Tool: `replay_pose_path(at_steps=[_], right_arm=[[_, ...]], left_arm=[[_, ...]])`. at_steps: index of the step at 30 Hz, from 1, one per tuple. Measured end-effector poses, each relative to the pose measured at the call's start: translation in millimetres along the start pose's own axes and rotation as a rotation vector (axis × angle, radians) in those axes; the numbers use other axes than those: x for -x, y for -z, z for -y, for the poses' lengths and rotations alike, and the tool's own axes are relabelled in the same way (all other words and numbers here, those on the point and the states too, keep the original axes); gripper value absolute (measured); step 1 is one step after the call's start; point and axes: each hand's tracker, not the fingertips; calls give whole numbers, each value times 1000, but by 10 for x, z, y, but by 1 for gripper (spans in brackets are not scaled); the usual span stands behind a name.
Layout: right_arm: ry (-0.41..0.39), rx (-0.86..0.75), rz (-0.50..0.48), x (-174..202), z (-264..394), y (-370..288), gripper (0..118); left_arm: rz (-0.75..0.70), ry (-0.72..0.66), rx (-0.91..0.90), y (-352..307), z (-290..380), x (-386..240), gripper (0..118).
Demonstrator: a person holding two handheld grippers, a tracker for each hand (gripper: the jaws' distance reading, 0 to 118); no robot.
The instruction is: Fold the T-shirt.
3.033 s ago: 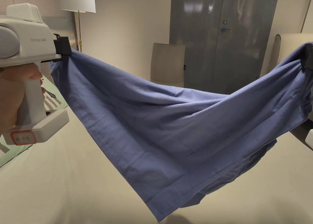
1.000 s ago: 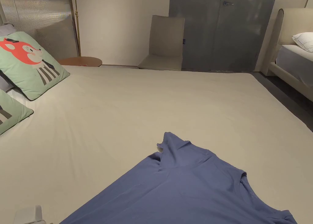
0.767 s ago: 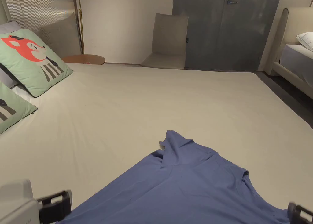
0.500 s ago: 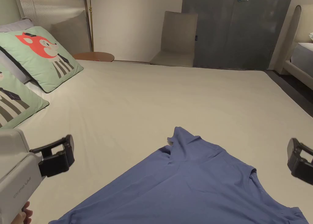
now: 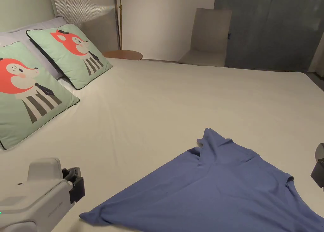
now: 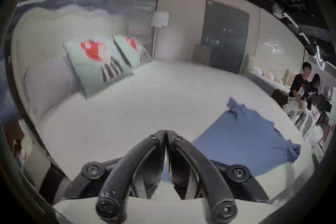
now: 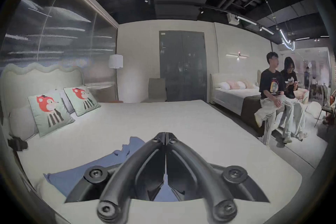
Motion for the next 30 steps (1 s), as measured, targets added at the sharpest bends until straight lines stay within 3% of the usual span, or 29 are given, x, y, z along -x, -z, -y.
replay_pose_path(at_steps=[2, 3, 4, 5, 6, 7, 11, 14, 15, 17, 19, 20, 22, 23, 30], right_arm=[[-3, 25, -3, 10, 52, 7, 0], [-5, 31, -5, 11, 72, 10, 0], [-9, 41, -5, 13, 97, 15, 0], [-10, 52, -7, 9, 120, 22, 0], [-11, 59, -8, 8, 133, 18, 0], [-15, 66, -6, 8, 159, 23, 0], [-14, 94, 0, -7, 215, 58, 0], [-14, 115, 6, -21, 273, 106, 0], [-17, 122, 6, -24, 288, 121, 0], [-24, 140, 8, -29, 329, 176, 0], [-24, 158, 11, -26, 348, 254, 2], [-18, 169, 14, -28, 361, 317, 20], [-8, 213, 14, -31, 364, 501, 94], [-8, 242, 0, -33, 368, 629, 118], [-75, 407, -47, 75, 455, 1844, 118]], left_arm=[[10, -55, 152, 241, 202, 120, 3], [8, -72, 208, 338, 263, 150, 15], [4, -101, 243, 442, 356, 193, 43], [0, -128, 284, 553, 440, 237, 87], [-7, -145, 306, 625, 492, 261, 107], [2, -165, 315, 724, 544, 311, 109], [-20, -165, 345, 954, 618, 294, 75], [-58, -128, 363, 1103, 656, 230, 61], [-72, -106, 350, 1083, 648, 189, 48], [-55, -92, 330, 1036, 608, 129, 6], [-10, -106, 324, 984, 579, 74, 6], [-53, -59, 319, 972, 571, 24, 6], [-55, -30, 290, 933, 558, -10, 6], [-55, -38, 289, 874, 542, -32, 6], [-50, -93, 259, 685, 406, -45, 6]])
